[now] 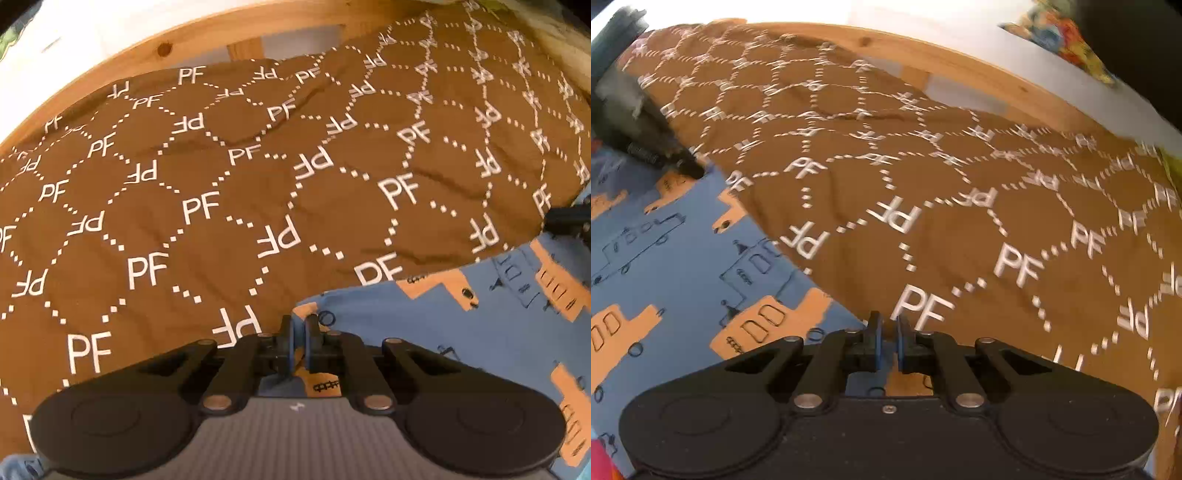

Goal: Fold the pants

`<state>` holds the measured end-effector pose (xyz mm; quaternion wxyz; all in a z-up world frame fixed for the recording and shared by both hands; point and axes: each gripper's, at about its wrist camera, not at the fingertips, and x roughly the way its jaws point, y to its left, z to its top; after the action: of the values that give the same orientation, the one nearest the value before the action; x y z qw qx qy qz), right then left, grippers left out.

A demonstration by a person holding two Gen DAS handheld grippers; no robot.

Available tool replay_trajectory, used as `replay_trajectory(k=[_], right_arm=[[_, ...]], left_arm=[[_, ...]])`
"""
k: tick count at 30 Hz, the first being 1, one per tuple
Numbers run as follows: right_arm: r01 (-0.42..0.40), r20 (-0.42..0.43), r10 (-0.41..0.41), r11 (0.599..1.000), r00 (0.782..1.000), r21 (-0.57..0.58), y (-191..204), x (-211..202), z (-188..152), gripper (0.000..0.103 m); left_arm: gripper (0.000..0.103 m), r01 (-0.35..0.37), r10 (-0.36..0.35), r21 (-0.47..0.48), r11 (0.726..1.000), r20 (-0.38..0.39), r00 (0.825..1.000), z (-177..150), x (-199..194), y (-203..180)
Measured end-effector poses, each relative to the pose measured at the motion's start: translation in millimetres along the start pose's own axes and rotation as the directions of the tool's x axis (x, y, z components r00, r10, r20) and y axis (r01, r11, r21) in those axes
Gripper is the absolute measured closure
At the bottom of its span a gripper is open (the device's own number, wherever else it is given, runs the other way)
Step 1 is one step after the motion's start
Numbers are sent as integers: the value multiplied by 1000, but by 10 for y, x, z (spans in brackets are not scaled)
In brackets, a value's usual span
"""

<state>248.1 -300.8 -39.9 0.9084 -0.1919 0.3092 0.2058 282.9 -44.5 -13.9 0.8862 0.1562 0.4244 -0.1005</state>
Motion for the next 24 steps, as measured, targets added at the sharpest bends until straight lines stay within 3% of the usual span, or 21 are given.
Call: replay_trajectory(k=[2, 3, 4, 5, 6, 9, 12, 14, 17, 19, 21, 24], right_arm=[[-9, 18, 9, 1000, 1000, 24, -39, -111, -18, 86], [9, 36, -10, 1000, 999, 21, -50, -216, -38, 71], [46, 49, -47, 999, 998, 17, -55, -354, -74, 51], [83, 51, -84, 996, 995, 26, -79, -466, -106, 41], [112, 52, -114, 993, 992, 47, -113, -594, -159, 31], [167, 28, -173, 975, 985, 146, -245, -1024, -380, 30], [271, -18, -272, 945, 962, 180, -355, -1305, -614, 23], [326, -42, -325, 919, 945, 220, -471, -1430, -753, 23], [289, -33, -293, 909, 956, 301, -705, -1505, -919, 30], [259, -15, -271, 902, 963, 345, -830, -1499, -971, 41], [224, 15, -247, 903, 969, 366, -907, -1502, -995, 48], [184, 16, -208, 899, 978, 397, -1000, -1511, -1012, 55]], left_arm=[[92, 4, -4, 19, 1000, 15, 1000, 6, -7, 3], [83, 2, -2, 12, 1000, 16, 1000, 10, -19, 22], [58, -8, 8, -6, 1000, 15, 1000, 12, -42, 48], [47, -42, 42, -35, 999, 14, 999, 15, -82, 64], [42, -65, 67, -64, 996, 30, 997, 12, -142, 68], [37, -9, 14, -68, 998, 84, 996, 71, -305, -45], [22, 50, -49, -1, 999, 131, 990, 232, -448, -374], [21, 117, -123, 51, 992, 145, 982, 393, -521, -622], [21, 235, -249, 139, 962, 93, 964, 779, -589, -997], [21, 274, -296, 248, 929, 58, 953, 1062, -659, -1313], [21, 294, -336, 380, 877, 50, 940, 1320, -735, -1640], [22, 356, -434, 526, 772, 28, 900, 1614, -712, -2090]])
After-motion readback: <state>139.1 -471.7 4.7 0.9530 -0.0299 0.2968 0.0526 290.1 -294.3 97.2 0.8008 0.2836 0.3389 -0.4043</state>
